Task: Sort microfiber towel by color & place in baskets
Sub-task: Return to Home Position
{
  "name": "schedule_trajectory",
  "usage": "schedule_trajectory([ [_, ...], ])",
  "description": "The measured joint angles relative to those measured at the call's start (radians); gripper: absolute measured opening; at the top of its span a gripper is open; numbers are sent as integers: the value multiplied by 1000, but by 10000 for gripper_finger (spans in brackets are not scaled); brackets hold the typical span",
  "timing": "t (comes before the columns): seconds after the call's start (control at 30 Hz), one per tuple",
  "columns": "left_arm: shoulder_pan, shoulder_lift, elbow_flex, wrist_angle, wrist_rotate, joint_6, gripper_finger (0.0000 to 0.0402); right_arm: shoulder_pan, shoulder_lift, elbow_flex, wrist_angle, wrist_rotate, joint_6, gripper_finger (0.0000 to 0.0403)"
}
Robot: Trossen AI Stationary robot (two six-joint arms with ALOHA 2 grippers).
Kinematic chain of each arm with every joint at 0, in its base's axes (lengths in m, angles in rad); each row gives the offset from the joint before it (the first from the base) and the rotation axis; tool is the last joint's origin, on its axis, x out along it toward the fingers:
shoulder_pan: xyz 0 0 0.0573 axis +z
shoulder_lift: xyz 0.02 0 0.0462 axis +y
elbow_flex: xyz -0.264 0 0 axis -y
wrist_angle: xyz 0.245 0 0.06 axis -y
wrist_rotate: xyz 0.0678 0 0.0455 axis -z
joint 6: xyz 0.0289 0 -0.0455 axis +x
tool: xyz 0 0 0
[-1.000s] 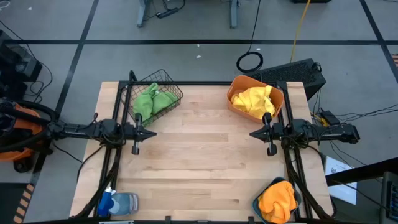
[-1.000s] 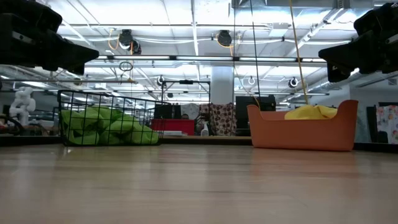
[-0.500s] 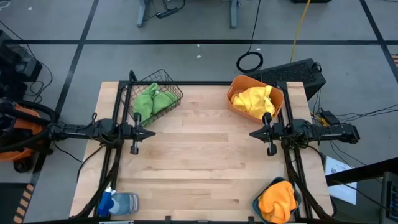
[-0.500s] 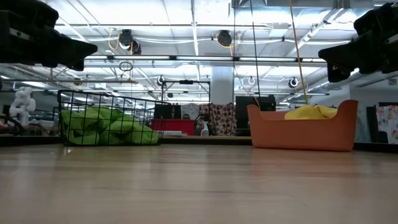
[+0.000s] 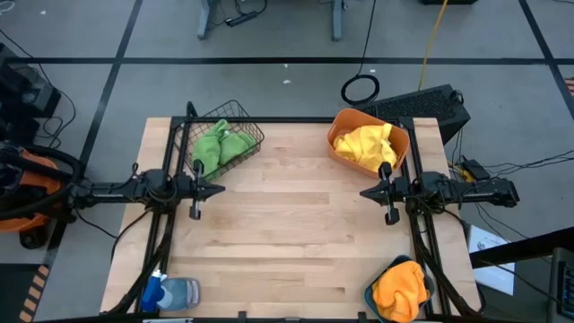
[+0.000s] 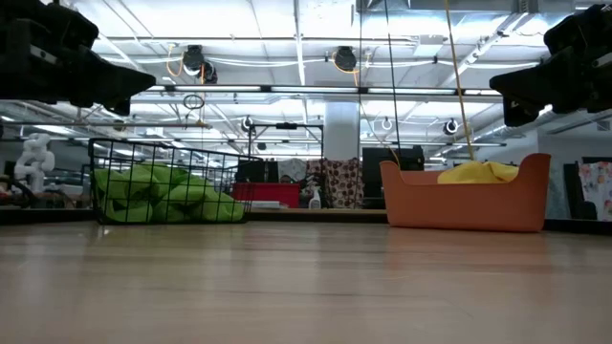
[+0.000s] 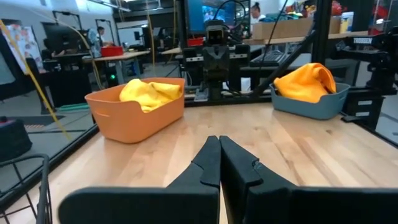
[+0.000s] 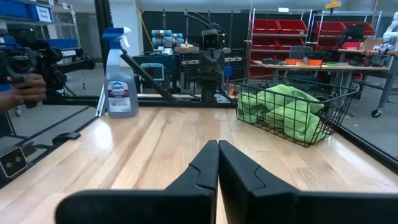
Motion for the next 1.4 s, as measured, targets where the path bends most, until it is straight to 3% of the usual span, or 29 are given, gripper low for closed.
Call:
schedule_trajectory([
  [0.43,0,0,-1,4,-6,2,21,0,0,0,1,-1,0,4],
  [1.4,0,0,-2,10,-8,2,24,0,0,0,1,-2,0,4],
])
